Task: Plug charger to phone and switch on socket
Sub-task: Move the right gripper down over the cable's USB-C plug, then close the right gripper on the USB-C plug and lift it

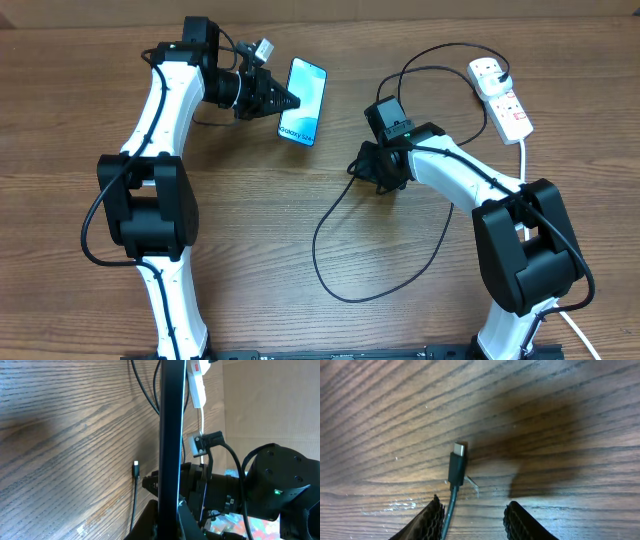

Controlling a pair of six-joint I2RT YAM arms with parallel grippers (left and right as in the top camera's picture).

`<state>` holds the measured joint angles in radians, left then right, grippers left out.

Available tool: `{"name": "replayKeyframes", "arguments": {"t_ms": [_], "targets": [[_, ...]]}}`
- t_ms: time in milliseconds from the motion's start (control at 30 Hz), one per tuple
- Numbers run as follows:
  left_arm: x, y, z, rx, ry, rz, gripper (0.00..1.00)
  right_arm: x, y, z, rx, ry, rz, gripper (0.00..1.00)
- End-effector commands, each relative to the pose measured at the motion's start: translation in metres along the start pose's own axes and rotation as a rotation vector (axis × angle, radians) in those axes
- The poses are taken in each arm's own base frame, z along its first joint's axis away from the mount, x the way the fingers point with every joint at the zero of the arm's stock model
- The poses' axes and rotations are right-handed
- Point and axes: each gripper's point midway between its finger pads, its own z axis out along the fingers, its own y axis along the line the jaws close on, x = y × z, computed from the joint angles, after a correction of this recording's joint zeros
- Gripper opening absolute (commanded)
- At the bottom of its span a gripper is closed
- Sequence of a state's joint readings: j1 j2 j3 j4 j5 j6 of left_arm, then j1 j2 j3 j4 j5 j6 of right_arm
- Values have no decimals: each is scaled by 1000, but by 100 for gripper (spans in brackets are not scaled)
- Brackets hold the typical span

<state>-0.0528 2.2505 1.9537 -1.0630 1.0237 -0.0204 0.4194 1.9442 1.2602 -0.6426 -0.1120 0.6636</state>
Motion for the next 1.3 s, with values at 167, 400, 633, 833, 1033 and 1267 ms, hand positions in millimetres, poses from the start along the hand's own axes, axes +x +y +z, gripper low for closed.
{"name": "replayKeyframes", "arguments": {"t_ms": [167,400,633,833,1033,1267], "targets": [[-1,-12,1,32,1,15,4,-5,6,1,-26,-19,43,40],[0,-12,1,33,3,12,4,-2,4,6,-20,-8,65,37],[0,-12,1,33,3,11,4,4,3,20,-7,13,57,36],[0,-12,1,33,3,11,4,5,4,26,-5,17,53,36],[0,-12,1,33,3,12,4,6,5,27,-5,17,52,26],[0,-12,1,33,3,11,4,11,5,36,6,27,42,25]]}}
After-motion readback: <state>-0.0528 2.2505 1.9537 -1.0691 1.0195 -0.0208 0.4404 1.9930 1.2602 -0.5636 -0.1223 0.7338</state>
